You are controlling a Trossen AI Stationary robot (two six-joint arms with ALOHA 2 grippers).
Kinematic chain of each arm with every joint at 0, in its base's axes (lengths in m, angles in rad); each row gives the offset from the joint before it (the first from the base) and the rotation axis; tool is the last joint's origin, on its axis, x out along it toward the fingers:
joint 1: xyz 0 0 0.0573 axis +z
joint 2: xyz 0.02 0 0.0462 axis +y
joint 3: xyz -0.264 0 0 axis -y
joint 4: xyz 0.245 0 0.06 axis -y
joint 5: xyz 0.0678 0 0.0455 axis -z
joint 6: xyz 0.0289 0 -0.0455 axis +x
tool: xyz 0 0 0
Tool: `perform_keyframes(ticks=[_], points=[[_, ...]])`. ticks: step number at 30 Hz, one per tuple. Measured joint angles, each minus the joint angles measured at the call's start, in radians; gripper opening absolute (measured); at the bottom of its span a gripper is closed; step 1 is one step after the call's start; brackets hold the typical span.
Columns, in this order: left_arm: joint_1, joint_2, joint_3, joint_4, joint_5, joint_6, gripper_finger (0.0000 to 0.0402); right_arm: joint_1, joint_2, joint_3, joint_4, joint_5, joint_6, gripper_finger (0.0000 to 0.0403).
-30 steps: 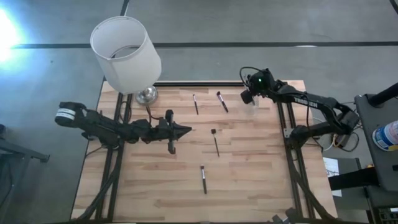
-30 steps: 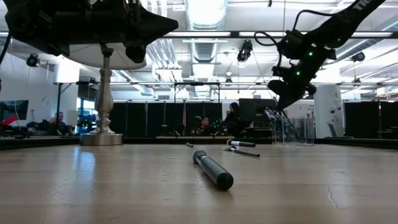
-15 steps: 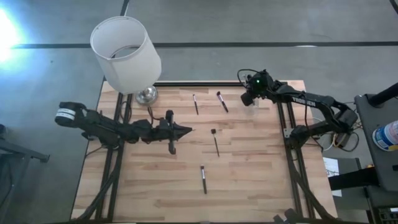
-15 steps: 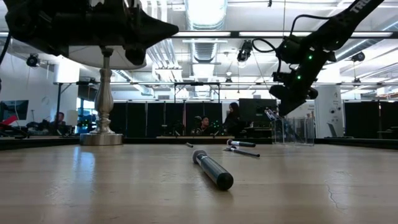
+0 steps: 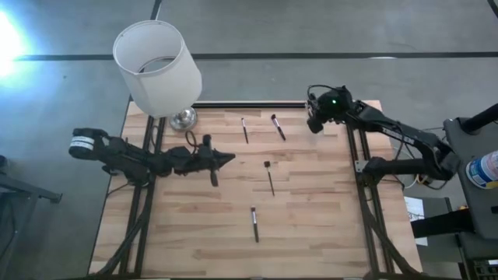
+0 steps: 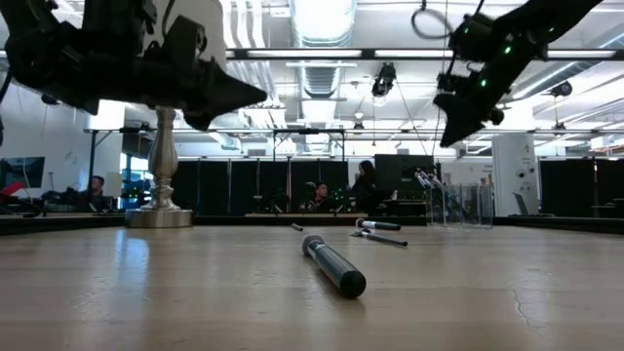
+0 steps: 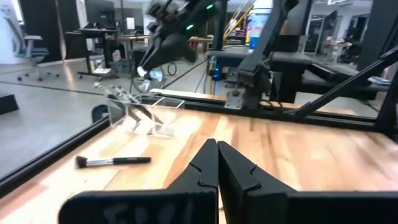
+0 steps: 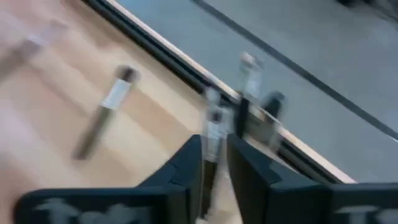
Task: Put items in baskets/containers
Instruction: Put the foundation brush into the transparent organizer
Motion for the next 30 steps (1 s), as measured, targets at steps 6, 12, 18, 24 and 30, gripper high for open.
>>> perform_keyframes(ticks=[6, 12, 18, 24, 30], points=[[0.01, -0.001, -0.025, 0.006, 0.003, 0.022, 0.0, 0.09, -0.017, -0.038, 0.117, -0.264, 0.04, 0.0014], [0.028, -0.005, -0.06, 0.022, 0.003, 0.049, 0.0, 0.144, 0.14, 0.002, 0.257, -0.265, 0.091, 0.0013], [0.074, -0.007, -0.105, 0.046, 0.002, 0.009, 0.0, 0.141, 0.39, 0.187, 0.18, -0.26, 0.101, 0.0013], [0.076, -0.007, -0.117, 0.049, 0.001, 0.007, 0.0, 0.143, 0.653, 0.422, -0.01, -0.169, 0.083, 0.0013], [0.076, -0.008, -0.117, 0.049, -0.004, 0.006, 0.0, 0.141, 0.831, 0.594, -0.114, -0.13, 0.088, 0.0036]])
